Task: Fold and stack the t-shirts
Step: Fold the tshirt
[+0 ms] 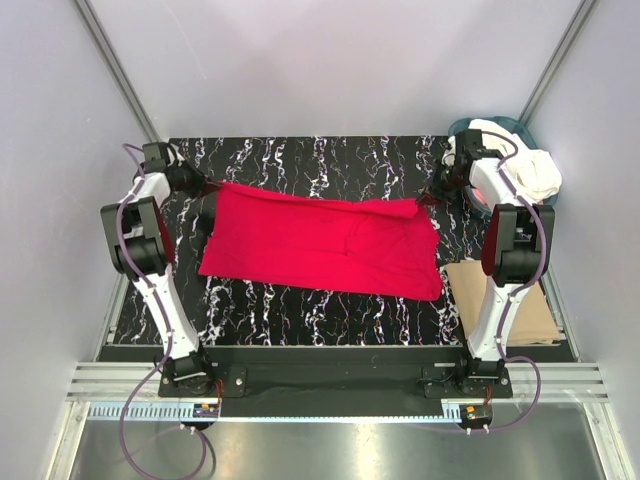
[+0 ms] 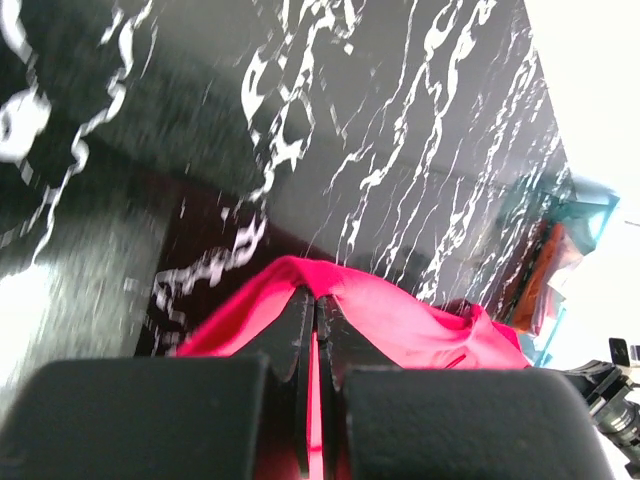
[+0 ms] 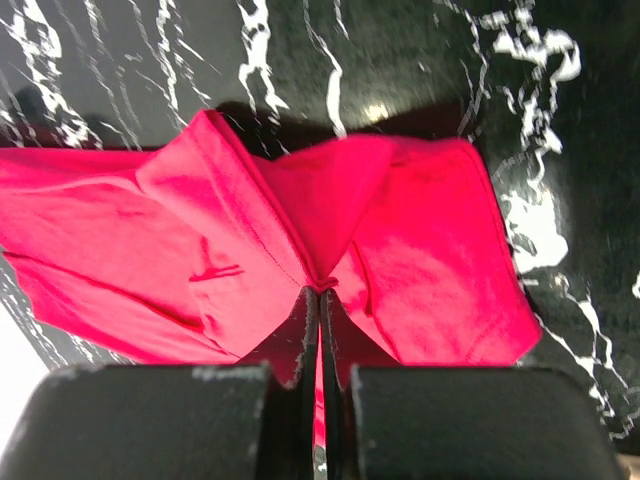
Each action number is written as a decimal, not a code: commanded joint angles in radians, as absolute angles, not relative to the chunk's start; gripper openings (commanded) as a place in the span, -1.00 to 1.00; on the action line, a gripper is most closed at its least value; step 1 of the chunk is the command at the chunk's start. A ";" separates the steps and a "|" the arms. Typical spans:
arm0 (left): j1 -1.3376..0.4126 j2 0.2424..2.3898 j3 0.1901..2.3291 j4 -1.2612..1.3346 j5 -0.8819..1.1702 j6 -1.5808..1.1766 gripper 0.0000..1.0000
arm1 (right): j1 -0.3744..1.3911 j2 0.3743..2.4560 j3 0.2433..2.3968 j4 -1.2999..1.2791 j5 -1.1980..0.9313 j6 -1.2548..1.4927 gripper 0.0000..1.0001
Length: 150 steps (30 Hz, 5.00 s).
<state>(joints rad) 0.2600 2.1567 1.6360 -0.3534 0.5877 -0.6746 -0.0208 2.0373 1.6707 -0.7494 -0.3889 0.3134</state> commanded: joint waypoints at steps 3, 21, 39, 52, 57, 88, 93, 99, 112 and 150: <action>0.261 2.172 1.669 -0.288 0.652 -0.686 -1.00 | -0.026 2.033 1.717 -0.735 -0.431 0.330 -1.00; 0.316 1.950 1.373 -0.474 0.621 -0.545 -1.00 | -0.029 1.799 1.451 -0.735 -0.451 0.328 -1.00; 0.347 1.993 1.388 -0.621 0.531 -0.442 -1.00 | -0.034 1.775 1.312 -0.733 -0.391 0.295 -1.00; 0.360 1.965 1.364 -0.658 0.471 -0.428 -1.00 | -0.038 1.752 1.290 -0.733 -0.376 0.290 -1.00; 0.360 1.977 1.355 -0.661 0.471 -0.420 -0.95 | -0.038 1.773 1.292 -0.735 -0.370 0.285 -0.98; 0.166 2.011 1.485 -0.634 0.496 -0.488 -0.36 | -0.066 2.048 1.578 -0.749 -0.359 0.357 0.08; 0.189 2.037 1.454 -0.634 0.480 -0.500 -0.38 | -0.066 2.086 1.578 -0.736 -0.353 0.357 0.09; 0.209 2.036 1.427 -0.634 0.443 -0.505 -0.42 | -0.069 2.129 1.620 -0.727 -0.339 0.347 0.05; 0.244 1.985 1.385 -0.634 0.396 -0.482 -0.44 | -0.092 2.078 1.592 -0.753 -0.222 0.357 -0.74; -0.179 1.895 1.347 -0.572 0.592 -0.522 -0.41 | 0.248 2.224 1.781 -0.770 -0.476 0.302 0.05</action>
